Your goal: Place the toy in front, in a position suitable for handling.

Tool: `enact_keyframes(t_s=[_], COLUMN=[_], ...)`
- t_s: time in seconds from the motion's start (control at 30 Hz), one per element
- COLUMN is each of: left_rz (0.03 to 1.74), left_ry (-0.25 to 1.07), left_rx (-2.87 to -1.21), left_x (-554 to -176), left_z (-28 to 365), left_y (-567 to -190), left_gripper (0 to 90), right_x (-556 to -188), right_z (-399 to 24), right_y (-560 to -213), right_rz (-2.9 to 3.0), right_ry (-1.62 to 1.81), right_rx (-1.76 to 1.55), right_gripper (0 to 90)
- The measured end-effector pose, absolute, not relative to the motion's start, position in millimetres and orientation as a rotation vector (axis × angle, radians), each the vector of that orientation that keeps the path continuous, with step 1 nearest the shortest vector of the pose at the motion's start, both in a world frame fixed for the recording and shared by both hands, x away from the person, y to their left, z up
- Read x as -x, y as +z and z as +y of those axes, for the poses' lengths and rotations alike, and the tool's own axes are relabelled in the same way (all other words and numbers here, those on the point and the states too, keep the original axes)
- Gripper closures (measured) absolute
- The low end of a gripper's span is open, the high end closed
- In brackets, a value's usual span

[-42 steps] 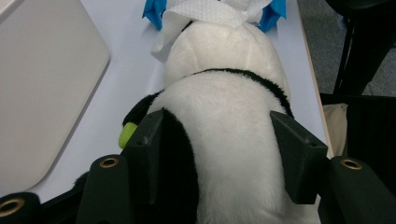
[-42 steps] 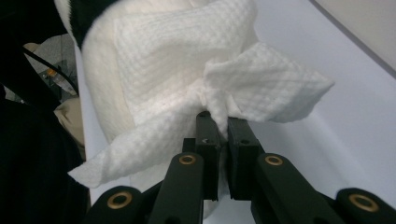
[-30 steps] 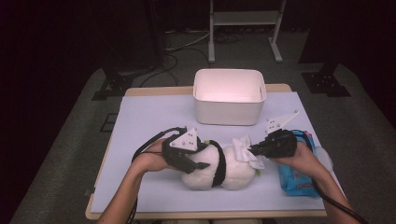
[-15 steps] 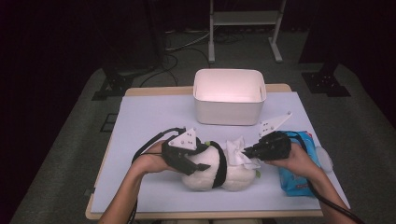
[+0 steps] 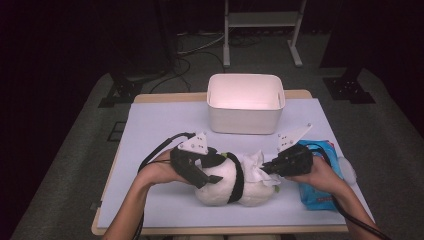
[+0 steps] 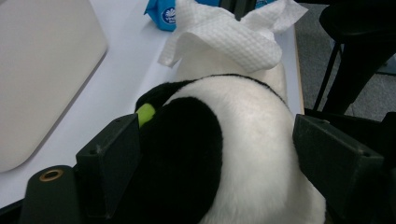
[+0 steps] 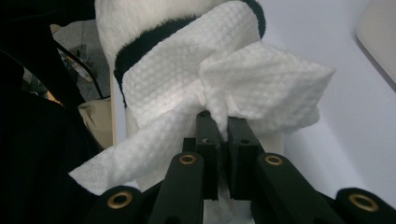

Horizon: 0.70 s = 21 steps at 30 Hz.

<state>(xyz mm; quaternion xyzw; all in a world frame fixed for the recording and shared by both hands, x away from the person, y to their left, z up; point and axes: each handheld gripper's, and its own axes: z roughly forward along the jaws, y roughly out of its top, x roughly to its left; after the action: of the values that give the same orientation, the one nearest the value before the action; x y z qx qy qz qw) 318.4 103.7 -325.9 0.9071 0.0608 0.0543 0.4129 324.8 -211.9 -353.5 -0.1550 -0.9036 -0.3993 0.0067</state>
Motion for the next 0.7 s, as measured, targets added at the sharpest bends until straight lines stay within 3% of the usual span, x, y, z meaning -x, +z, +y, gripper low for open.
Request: enact_keyframes(t_s=[0.2, 0.37, 0.7], left_rz=[0.169, 0.118, 0.098], left_ry=[0.142, 0.129, 0.121], left_rx=[-2.279, -2.294, -2.297], left_x=[-318, -315, -310], left_z=[108, 105, 109], left_y=[-325, -332, -336], left_gripper=[16.3, 24.4, 28.2], right_x=[-323, -323, -327], right_z=[-214, -207, -207], right_y=[-353, -348, -343], right_rz=[-2.826, -2.850, -2.824], right_ry=[-1.232, -1.217, -1.257], right_rx=[0.476, 0.439, 0.437], right_gripper=[84.3, 84.2, 84.2])
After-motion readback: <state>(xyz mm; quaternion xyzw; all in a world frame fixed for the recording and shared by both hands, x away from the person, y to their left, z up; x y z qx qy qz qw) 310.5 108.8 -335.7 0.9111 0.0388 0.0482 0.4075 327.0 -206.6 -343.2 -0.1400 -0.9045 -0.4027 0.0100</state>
